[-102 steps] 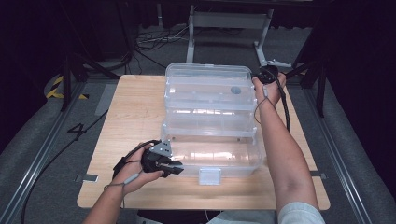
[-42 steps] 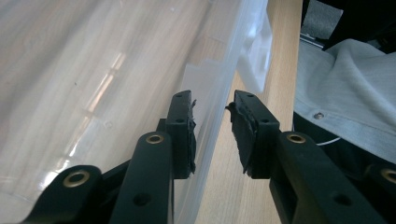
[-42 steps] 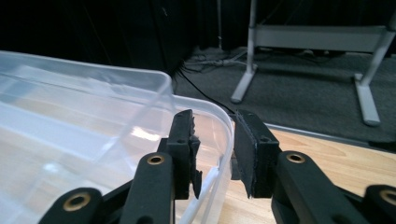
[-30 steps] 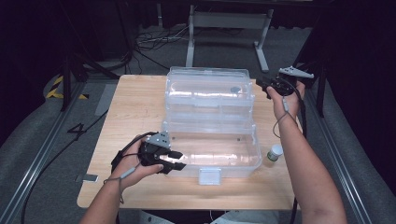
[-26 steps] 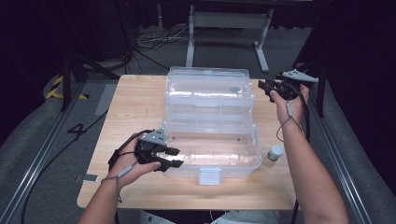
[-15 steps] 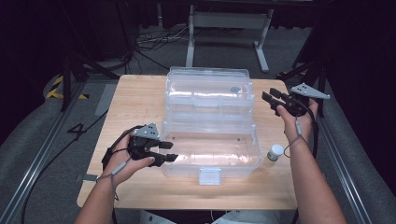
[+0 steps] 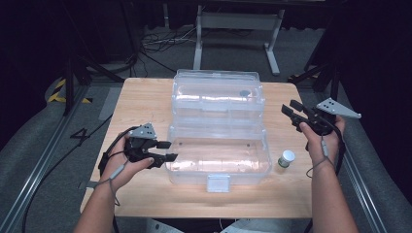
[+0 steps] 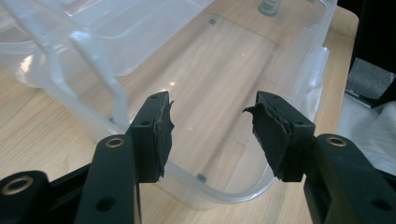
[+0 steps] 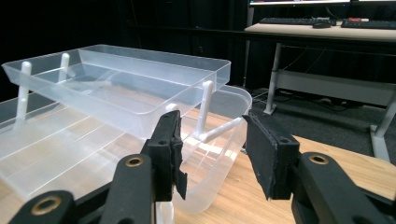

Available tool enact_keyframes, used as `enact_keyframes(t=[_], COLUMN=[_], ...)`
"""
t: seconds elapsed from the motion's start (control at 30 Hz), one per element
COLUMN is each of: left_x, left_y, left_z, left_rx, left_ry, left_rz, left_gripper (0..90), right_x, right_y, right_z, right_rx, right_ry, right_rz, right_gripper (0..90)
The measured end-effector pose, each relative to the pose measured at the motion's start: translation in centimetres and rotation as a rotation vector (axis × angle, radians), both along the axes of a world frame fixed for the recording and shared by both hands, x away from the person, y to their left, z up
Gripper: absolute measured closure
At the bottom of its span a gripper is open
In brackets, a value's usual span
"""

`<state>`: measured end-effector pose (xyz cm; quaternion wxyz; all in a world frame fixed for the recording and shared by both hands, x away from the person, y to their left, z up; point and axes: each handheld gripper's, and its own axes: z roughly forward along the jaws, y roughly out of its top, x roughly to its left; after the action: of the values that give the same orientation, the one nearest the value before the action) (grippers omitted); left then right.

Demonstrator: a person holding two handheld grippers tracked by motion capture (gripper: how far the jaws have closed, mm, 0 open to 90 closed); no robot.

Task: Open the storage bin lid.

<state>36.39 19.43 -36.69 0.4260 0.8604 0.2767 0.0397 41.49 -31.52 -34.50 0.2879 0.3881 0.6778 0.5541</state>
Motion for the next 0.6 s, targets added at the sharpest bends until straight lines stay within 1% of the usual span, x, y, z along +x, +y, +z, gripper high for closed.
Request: enact_keyframes(t=[0.07, 0.17, 0.2, 0.23, 0.27, 0.3, 0.5, 0.53, 0.6], left_x=[0.1, 0.3, 0.4, 0.4, 0.5, 0.7, 1.2, 1.4, 1.6], left_y=[0.5, 1.2, 1.4, 1.4, 1.6, 1.7, 1.9, 2.0, 2.0], left_z=[0.1, 0.4, 0.4, 0.4, 0.5, 0.6, 0.7, 0.7, 0.7], left_rx=[0.001, 0.009, 0.012, 0.012, 0.02, 0.016, 0.011, 0.015, 0.022], left_ry=[-0.002, -0.002, -0.003, -0.003, -0.003, 0.0, 0.006, 0.007, 0.01], left_rz=[0.017, 0.049, 0.055, 0.055, 0.066, 0.077, 0.094, 0.104, 0.118], left_gripper=[47.3, 46.8, 46.7, 46.6, 46.6, 46.5, 46.1, 46.0, 45.7], right_x=[-0.4, -1.1, -1.3, -1.3, -1.5, -1.9, -2.6, -2.9, -3.1], right_y=[-0.1, -0.3, -0.4, -0.4, -0.5, -0.8, -1.8, -2.2, -2.4], right_z=[0.2, 0.4, 0.5, 0.5, 0.6, 0.7, 1.1, 1.3, 1.4], right_rx=[-0.012, -0.032, -0.046, -0.046, -0.058, -0.067, -0.051, -0.055, -0.07], right_ry=[-0.004, 0.015, 0.016, 0.016, 0.019, 0.028, 0.053, 0.076, 0.104], right_rz=[0.012, 0.037, 0.036, 0.036, 0.037, 0.035, 0.036, 0.05, 0.064], right_gripper=[55.7, 55.1, 55.1, 55.1, 55.1, 54.8, 53.5, 52.5, 52.0])
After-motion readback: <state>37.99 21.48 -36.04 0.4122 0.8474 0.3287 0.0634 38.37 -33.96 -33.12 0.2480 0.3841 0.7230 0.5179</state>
